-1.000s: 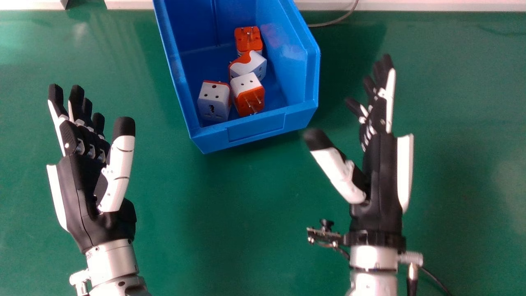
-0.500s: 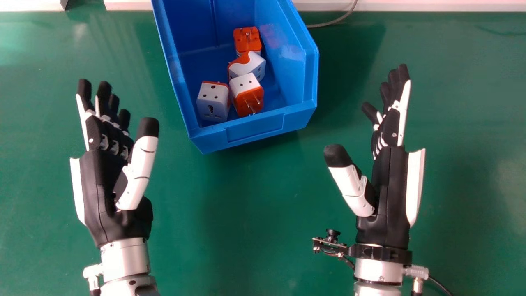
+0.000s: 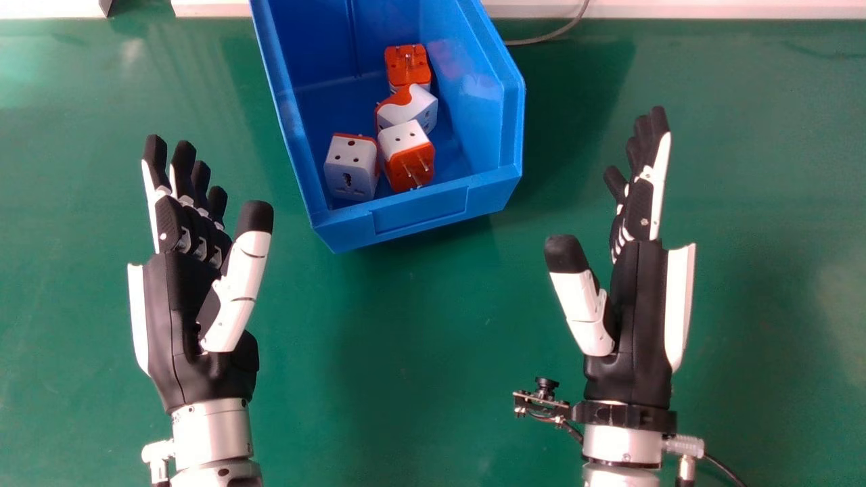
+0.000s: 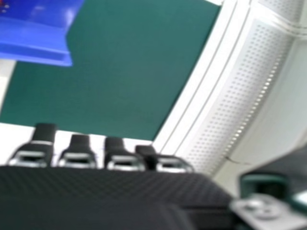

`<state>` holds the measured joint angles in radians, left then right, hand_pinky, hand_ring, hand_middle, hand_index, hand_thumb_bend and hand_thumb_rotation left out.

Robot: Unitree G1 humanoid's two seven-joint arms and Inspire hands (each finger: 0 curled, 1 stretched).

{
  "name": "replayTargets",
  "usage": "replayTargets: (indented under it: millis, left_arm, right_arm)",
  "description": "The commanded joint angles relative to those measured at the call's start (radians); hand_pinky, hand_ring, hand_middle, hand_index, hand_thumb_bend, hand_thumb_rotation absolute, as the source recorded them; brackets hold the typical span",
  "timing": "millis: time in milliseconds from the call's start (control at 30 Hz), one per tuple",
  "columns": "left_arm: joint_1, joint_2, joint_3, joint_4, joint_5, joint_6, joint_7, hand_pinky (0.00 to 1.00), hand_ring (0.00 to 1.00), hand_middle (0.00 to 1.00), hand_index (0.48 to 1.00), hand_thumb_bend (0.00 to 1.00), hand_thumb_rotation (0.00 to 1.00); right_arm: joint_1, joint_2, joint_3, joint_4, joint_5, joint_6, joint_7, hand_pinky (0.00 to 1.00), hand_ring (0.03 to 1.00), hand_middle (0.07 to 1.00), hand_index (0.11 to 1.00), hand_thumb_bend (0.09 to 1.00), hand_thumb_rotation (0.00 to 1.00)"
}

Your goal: Pick all objects and put in blue box

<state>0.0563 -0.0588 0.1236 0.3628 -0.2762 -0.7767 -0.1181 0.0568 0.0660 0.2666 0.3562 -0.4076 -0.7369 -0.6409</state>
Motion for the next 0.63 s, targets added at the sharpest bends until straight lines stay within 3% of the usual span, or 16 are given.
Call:
replayTargets:
  millis: [0,167,267,600]
  left_arm:
    - [0.009,-0.04,-0.01,-0.027,0.002,-0.01,-0.003,1.0,1.0,1.0,1.0,0.66,0.44]
    - [0.009,-0.037,-0.01,-0.027,-0.001,-0.012,-0.008,1.0,1.0,1.0,1.0,0.65,0.45]
    - [0.009,-0.037,-0.008,-0.025,0.006,-0.014,-0.003,1.0,1.0,1.0,1.0,0.66,0.45]
    - [0.007,-0.034,-0.006,-0.025,-0.009,-0.009,-0.012,1.0,1.0,1.0,1.0,0.65,0.46]
  right_arm:
    - [-0.013,0.051,-0.003,-0.023,-0.009,-0.004,0.0,0.94,0.997,1.0,1.0,0.667,0.98]
    - [-0.016,0.048,-0.001,-0.02,-0.007,-0.008,0.003,0.94,0.998,1.0,1.0,0.66,0.98]
    - [-0.02,0.048,-0.002,-0.014,-0.011,-0.014,-0.002,0.95,0.999,1.0,1.0,0.647,0.99]
    - [-0.015,0.054,0.003,-0.017,-0.015,-0.016,-0.008,0.95,1.0,1.0,1.0,0.637,1.0]
